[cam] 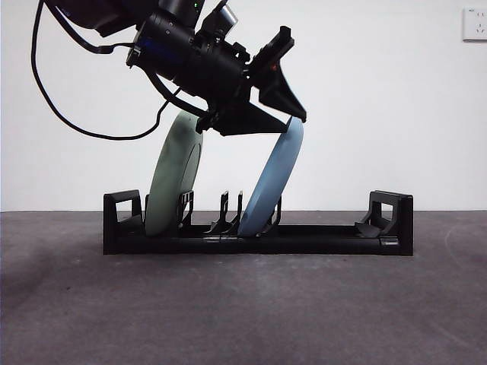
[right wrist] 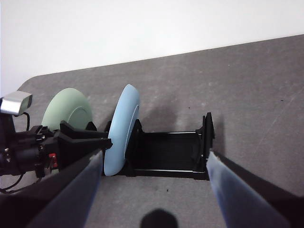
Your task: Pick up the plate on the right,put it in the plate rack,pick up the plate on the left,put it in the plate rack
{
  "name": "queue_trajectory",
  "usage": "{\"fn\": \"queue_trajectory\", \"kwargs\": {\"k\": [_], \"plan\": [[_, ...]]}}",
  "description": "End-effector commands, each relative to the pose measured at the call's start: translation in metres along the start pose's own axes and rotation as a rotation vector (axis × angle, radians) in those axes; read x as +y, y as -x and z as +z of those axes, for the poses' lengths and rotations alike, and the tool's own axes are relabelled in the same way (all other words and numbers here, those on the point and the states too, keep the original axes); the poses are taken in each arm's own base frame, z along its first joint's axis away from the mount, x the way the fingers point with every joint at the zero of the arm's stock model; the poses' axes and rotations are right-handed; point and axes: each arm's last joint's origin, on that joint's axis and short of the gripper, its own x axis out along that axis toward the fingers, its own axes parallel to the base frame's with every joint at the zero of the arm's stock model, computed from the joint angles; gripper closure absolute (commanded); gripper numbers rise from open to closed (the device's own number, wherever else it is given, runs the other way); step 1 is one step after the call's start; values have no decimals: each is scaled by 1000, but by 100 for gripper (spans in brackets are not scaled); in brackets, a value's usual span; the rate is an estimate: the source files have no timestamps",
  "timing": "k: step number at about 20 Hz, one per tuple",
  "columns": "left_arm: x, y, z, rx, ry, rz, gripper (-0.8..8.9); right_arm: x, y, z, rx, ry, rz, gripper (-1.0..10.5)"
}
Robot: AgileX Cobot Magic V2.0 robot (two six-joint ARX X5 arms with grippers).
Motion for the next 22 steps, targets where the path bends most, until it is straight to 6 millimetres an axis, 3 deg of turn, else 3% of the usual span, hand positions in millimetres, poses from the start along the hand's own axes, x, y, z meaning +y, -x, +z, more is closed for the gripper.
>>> {"fn": "queue_trajectory", "kwargs": {"k": [1,6,10,12,14,16,22], "plan": [[-1,-1,0,-7,-36,-4,557,0,-1,0,-2,8,-1,574],[-9,8,10,-39,-62,-29,552,0,-3,0,6,9,-3,574],[-30,29,27,-75,-150,-104,555,0,-4,-1,17,35,-5,579],[-43,47,38,-90,-220,-125,626,-1,-5,-2,37,63,-9,686],[-56,68,45,-89,-303,-127,832,-1,-8,-4,65,84,-15,837],[-67,91,51,-80,-368,-94,821,-2,-11,-7,98,87,-22,964],[-84,163,54,-1,-438,211,821,-3,-19,-10,154,124,-32,958]]}}
